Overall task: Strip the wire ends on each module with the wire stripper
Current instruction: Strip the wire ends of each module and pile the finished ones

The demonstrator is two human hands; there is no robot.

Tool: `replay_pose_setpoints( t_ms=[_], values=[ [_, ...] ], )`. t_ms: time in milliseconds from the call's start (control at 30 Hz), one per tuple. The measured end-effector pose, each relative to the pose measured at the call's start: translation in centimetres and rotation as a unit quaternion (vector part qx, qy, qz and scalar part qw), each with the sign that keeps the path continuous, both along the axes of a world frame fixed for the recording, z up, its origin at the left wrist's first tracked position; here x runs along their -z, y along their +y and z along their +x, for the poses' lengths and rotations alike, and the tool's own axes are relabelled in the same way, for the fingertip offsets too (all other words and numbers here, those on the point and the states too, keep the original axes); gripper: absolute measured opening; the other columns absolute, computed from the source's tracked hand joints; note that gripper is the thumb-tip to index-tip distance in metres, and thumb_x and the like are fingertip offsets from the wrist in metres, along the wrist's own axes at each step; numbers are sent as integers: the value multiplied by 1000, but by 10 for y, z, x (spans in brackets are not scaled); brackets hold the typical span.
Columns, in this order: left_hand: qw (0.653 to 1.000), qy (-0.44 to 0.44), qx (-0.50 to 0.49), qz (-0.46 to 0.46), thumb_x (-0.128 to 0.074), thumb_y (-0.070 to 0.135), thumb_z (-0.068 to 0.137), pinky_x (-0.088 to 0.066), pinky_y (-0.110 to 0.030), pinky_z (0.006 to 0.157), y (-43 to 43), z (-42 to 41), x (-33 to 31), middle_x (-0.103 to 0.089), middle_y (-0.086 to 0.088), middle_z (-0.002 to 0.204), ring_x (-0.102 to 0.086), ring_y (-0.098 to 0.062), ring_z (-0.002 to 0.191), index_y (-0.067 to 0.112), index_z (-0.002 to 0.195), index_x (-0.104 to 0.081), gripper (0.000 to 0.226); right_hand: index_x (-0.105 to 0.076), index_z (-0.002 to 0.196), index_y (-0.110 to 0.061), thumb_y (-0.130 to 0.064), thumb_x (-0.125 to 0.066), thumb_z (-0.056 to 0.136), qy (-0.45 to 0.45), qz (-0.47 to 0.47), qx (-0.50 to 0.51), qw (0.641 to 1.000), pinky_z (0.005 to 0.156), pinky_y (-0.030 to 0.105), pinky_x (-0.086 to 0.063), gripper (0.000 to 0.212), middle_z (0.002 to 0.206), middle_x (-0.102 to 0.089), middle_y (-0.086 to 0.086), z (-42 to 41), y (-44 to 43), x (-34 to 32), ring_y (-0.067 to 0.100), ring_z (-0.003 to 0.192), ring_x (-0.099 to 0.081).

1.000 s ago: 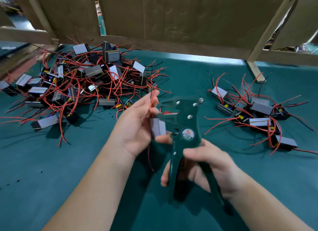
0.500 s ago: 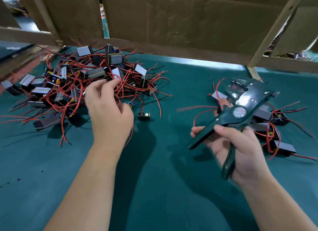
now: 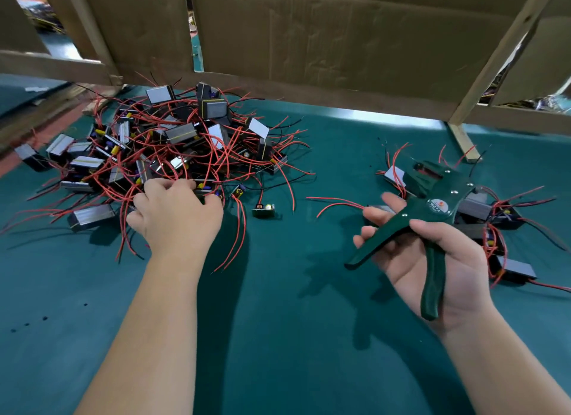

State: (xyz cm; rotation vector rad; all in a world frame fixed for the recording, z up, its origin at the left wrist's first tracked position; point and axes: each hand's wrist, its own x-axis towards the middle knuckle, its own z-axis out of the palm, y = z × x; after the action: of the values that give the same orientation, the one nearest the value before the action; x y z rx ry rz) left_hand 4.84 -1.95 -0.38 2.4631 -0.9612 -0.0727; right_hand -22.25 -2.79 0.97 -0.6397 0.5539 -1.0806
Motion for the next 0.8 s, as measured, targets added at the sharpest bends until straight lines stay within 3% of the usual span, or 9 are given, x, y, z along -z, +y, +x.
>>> replay_pose_setpoints(
  t_ms=[100,167,233,300,400,533,633,733,800],
  values=[
    [1000,13,0,-17,-57,26,87,-27,-46,101,1,4,-1,-49,-15,129,-39,-38,122,24,123,-61,36,-59,128,-4,-17,-78,58,-30,-8,-84,996,75,42,-56,74,127,-62,16,5,1,2,30,78,-68],
    [999,16,22,-37,-55,14,86,-34,-47,97,1,6,0,-57,-15,118,-46,-39,115,25,121,-62,37,-60,128,-7,-17,-83,53,-30,16,-103,994,76,44,-56,80,131,-61,9,13,2,5,32,79,-69],
    [992,37,64,-97,-51,3,83,-46,-42,89,2,5,0,-64,-15,103,-57,-37,97,22,117,-66,42,-58,129,-7,-16,-74,61,-16,41,-88,995,74,45,-57,70,109,-70,7,19,-1,8,34,77,-68],
    [979,36,105,-169,-51,-1,85,-49,-33,84,1,1,1,-69,-13,101,-61,-31,87,17,116,-69,41,-57,116,-6,-13,-56,70,14,60,-63,996,72,45,-58,47,84,-68,6,22,-3,7,35,75,-68],
    [949,49,144,-276,-62,3,87,-42,-10,79,-1,-11,0,-68,-4,102,-60,-11,77,15,121,-66,36,-50,91,-8,-11,-53,68,28,77,-25,996,70,45,-59,24,76,-60,11,22,-8,5,36,77,-69],
    [855,198,234,-418,-68,-1,83,-50,-16,82,-1,-27,-6,-70,9,101,-64,0,86,21,126,-56,50,-46,90,-7,-9,-53,68,33,46,26,998,69,44,-59,23,88,-51,18,18,-8,7,37,80,-69],
    [762,348,292,-462,-66,-7,80,-52,-17,77,-1,-35,-11,-75,7,86,-68,-5,92,25,127,-48,60,-52,101,-3,-11,-50,72,22,21,-7,1000,69,43,-58,31,103,-64,20,10,-4,6,34,74,-69],
    [714,440,315,-443,-68,-5,77,-52,-17,75,-2,-42,-13,-75,7,83,-68,-4,85,19,113,-57,44,-49,131,-4,-17,-54,72,17,-11,-76,997,73,42,-57,61,132,-59,14,6,1,4,30,74,-68],
    [691,493,311,-427,-72,5,70,-53,-18,72,-1,-49,-13,-75,3,83,-69,-6,80,15,98,-65,31,-51,131,-4,-18,-67,66,5,-21,-106,994,73,44,-56,68,136,-56,15,7,3,3,31,75,-67]
  ],
)
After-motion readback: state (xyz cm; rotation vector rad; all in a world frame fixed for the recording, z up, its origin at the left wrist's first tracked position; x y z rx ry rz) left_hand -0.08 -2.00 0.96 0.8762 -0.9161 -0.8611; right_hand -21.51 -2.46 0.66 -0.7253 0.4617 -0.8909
